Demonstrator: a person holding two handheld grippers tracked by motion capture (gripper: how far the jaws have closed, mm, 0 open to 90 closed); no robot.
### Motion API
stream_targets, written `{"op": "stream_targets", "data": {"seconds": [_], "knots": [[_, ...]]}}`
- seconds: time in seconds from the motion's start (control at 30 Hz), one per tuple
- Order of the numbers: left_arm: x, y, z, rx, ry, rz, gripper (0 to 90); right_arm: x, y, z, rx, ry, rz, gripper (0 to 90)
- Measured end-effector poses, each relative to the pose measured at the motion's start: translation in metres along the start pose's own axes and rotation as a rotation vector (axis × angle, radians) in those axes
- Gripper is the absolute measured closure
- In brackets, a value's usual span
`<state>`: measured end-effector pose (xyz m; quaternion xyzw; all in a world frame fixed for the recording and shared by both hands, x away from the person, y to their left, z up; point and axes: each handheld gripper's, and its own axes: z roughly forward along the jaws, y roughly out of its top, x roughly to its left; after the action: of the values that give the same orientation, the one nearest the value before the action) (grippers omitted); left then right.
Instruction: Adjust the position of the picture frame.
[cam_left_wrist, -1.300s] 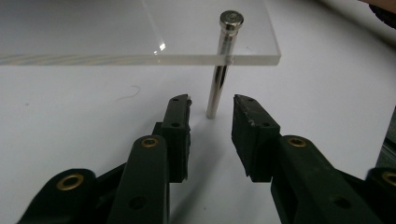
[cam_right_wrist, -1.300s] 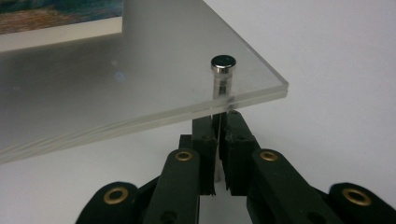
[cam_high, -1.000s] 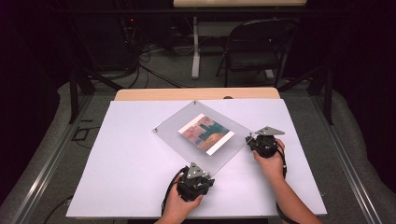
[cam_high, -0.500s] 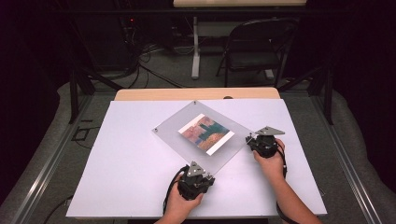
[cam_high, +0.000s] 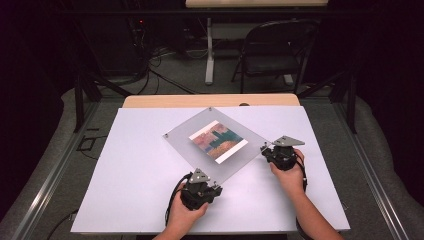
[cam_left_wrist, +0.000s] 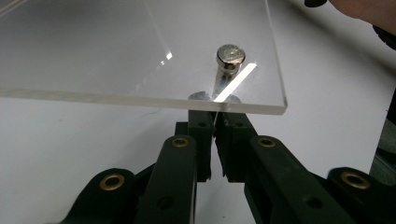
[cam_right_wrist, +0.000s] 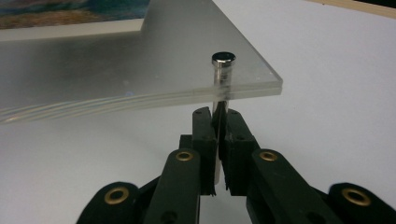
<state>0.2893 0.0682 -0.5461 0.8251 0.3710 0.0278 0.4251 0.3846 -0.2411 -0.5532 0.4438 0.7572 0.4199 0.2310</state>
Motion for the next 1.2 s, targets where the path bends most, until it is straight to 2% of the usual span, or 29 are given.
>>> {"op": "stream_targets", "data": {"seconds": [0.07, 0.1, 0.17, 0.2, 0.33, 0.4, 0.47, 0.53, 0.57, 0.6, 0.63, 0.8, 0.87, 0.93, 1.0, 1.03, 1.1, 1.2], "knots": [[0.009, 0.003, -0.007, 0.005, 0.017, -0.010, 85.0, 0.002, 0.001, -0.003, -0.004, 0.009, -0.001, 85.3], [0.009, 0.003, -0.007, 0.005, 0.017, -0.010, 85.0, 0.002, 0.001, -0.003, -0.004, 0.009, -0.001, 85.3], [0.022, 0.006, -0.016, -0.007, 0.030, -0.048, 85.0, 0.007, 0.003, -0.007, -0.015, 0.024, 0.011, 85.3], [0.022, 0.006, -0.016, -0.007, 0.030, -0.048, 85.0, 0.007, 0.003, -0.007, -0.015, 0.024, 0.011, 85.3], [0.043, 0.009, -0.028, -0.032, 0.068, -0.086, 85.1, 0.016, 0.005, -0.012, -0.030, 0.060, 0.012, 85.1], [0.056, 0.010, -0.034, -0.037, 0.086, -0.095, 85.0, 0.022, 0.006, -0.013, -0.028, 0.080, 0.016, 84.8], [0.064, 0.010, -0.038, -0.051, 0.092, -0.101, 84.9, 0.028, 0.006, -0.013, -0.021, 0.091, 0.004, 84.1], [0.069, 0.010, -0.041, -0.057, 0.118, -0.103, 84.9, 0.033, 0.005, -0.012, -0.015, 0.106, 0.009, 83.9], [0.076, 0.009, -0.042, -0.069, 0.128, -0.122, 84.8, 0.037, 0.004, -0.012, -0.006, 0.120, 0.011, 83.8], [0.076, 0.009, -0.042, -0.069, 0.128, -0.122, 84.4, 0.040, 0.004, -0.011, -0.001, 0.122, 0.015, 83.7], [0.083, 0.006, -0.042, -0.067, 0.126, -0.152, 84.0, 0.043, 0.003, -0.010, 0.001, 0.119, 0.013, 83.7], [0.085, 0.001, -0.037, -0.043, 0.136, -0.149, 83.9, 0.049, 0.000, -0.007, 0.039, 0.108, -0.003, 84.2], [0.085, 0.002, -0.036, -0.043, 0.134, -0.144, 84.1, 0.045, 0.001, -0.007, 0.015, 0.120, 0.024, 85.3], [0.086, 0.002, -0.034, -0.041, 0.130, -0.148, 84.3, 0.045, 0.003, -0.009, -0.004, 0.118, 0.017, 85.4], [0.087, 0.001, -0.032, -0.035, 0.136, -0.162, 84.8, 0.048, 0.010, -0.015, -0.048, 0.110, -0.030, 85.5], [0.090, 0.000, -0.033, -0.039, 0.141, -0.176, 84.9, 0.052, 0.013, -0.017, -0.054, 0.106, -0.055, 85.5], [0.094, 0.000, -0.036, -0.049, 0.156, -0.189, 84.8, 0.055, 0.012, -0.017, -0.042, 0.117, -0.060, 85.4], [0.097, 0.000, -0.038, -0.060, 0.155, -0.195, 84.4, 0.058, 0.009, -0.018, -0.020, 0.140, -0.053, 85.1]]}}
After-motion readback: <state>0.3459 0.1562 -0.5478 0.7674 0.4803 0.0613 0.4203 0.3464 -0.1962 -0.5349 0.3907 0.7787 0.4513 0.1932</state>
